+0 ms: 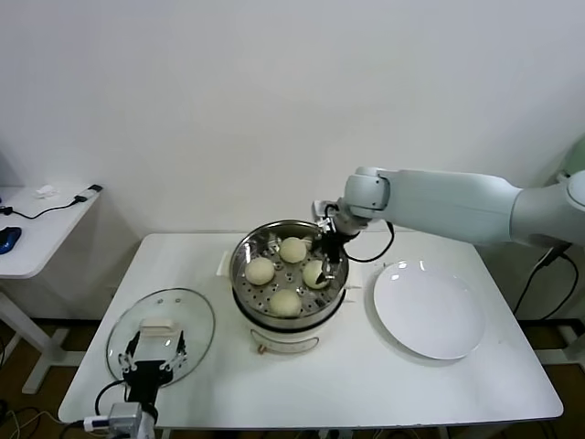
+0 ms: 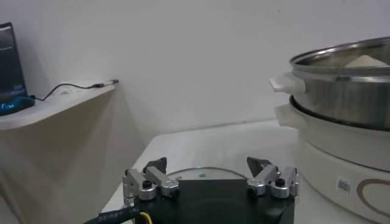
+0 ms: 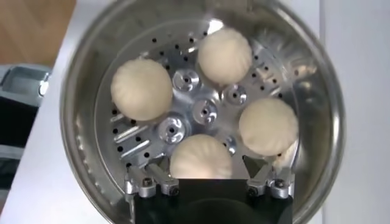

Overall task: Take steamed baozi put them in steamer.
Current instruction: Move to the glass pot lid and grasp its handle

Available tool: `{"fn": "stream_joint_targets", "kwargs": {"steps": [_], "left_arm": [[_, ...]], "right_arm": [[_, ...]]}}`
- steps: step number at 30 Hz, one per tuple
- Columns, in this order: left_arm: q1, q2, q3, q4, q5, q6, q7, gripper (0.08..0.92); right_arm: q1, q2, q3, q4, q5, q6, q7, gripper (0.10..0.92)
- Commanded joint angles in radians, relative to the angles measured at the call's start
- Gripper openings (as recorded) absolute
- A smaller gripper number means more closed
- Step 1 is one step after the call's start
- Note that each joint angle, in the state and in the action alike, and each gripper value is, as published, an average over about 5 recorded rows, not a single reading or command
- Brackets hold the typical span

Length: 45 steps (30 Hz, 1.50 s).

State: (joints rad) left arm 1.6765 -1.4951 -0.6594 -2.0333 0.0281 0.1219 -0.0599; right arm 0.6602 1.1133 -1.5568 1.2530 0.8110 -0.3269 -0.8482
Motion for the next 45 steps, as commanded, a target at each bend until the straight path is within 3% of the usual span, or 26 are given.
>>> {"fn": "stream_joint_targets", "kwargs": {"steps": [1,4,9,16,21,27,36,39,45], "left_arm": [[0.006,-0.002,-0.001,-0.011,0.0,0.004,-0.001,0.823],[0.006,-0.003,-0.002,-0.012,-0.002,0.0,-0.002,0.823],[0.005,-0.001,0.001,-0.01,-0.019,-0.038,-0.015,0.823],[-0.005,0.023,-0.014,-0.005,-0.018,-0.06,-0.035,0.823],[-0.014,0.046,-0.033,0.005,-0.021,-0.056,-0.035,0.823],[-0.019,0.072,-0.025,0.022,-0.004,-0.109,-0.032,0.823],[-0.044,0.086,-0.025,0.086,0.042,-0.212,-0.053,0.823],[-0.05,0.092,-0.025,0.118,0.141,-0.274,-0.116,0.823],[-0.073,0.123,-0.036,0.243,0.651,-0.392,-0.397,0.823]], "right_arm": [[-0.029,-0.125,0.185,0.0,0.135,0.084,0.024,0.823],[-0.141,-0.196,0.395,0.0,0.191,0.107,0.244,0.823],[-0.371,-0.292,0.742,0.015,0.158,0.171,0.617,0.823],[-0.831,-0.467,1.248,0.209,0.036,0.205,0.815,0.823],[-1.329,-0.517,1.72,0.344,-0.098,0.22,0.83,0.823],[-1.825,-0.401,2.165,0.38,-0.215,0.332,0.746,0.823],[-2.145,-0.156,2.367,0.398,-0.27,0.507,0.678,0.823],[-2.194,-0.09,2.373,0.391,-0.282,0.547,0.667,0.823],[-2.235,0.005,2.346,0.378,-0.295,0.596,0.674,0.823]]}}
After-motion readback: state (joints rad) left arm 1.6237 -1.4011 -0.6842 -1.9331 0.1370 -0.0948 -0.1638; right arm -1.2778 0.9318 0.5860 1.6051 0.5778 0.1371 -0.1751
